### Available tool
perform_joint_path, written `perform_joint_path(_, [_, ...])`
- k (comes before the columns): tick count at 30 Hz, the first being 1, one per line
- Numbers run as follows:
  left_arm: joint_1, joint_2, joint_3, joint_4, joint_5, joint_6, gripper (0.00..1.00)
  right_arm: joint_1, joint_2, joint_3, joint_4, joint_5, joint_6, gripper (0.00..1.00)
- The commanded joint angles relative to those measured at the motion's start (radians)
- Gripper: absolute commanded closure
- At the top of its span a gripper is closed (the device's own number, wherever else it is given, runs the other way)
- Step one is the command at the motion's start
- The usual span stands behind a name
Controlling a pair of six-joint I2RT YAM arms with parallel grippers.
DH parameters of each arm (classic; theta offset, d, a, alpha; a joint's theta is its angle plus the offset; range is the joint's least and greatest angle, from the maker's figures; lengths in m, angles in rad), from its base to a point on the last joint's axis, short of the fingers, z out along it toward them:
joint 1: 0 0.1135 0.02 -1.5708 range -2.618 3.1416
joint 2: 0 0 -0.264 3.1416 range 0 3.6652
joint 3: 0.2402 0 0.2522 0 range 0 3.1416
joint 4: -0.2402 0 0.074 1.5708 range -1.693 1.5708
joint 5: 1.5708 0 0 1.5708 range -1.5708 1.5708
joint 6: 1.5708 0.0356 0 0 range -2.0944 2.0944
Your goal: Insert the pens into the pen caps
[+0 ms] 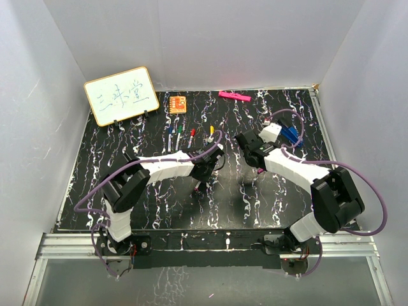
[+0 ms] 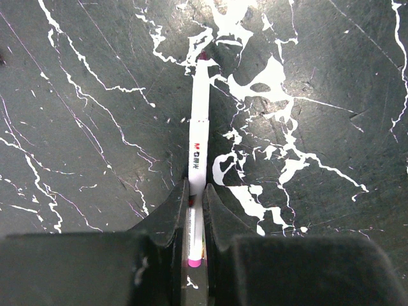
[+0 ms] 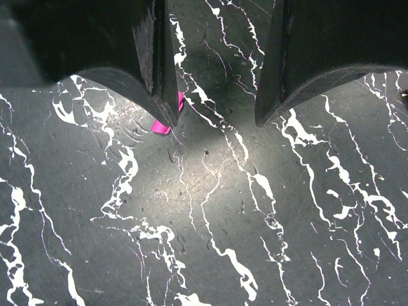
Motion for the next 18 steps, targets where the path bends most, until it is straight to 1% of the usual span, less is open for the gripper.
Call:
perform_joint_path(1, [0.007, 0.099, -0.096, -0.164, -0.007, 0.024, 1.0, -0.002, 0.005, -0.027, -0.043, -0.001, 0.118, 0.58])
perform_joint_path(4, [0.007, 0.079, -0.095, -0.172, -0.009, 0.03, 1.0, -0.001, 0.004, -0.036, -0.082, 0.024, 0.191, 0.62])
perform_joint_path(7, [0.007, 0.056, -0.102, -0.171, -0.006, 0.035, 1.0, -0.002, -0.011, -0.048, -0.1, 0.053, 0.229, 0.62])
perform_joint_path(10, [0.007, 0.044, -0.107, -0.167, -0.004, 0.034, 1.0, -0.001, -0.006, -0.054, -0.101, 0.076, 0.236, 0.62])
perform_joint_path(18, [0.007, 0.054, -0.101, -0.171, -0.008, 0.02, 1.0, -0.004, 0.054, -0.06, -0.081, 0.073, 0.216, 0.6])
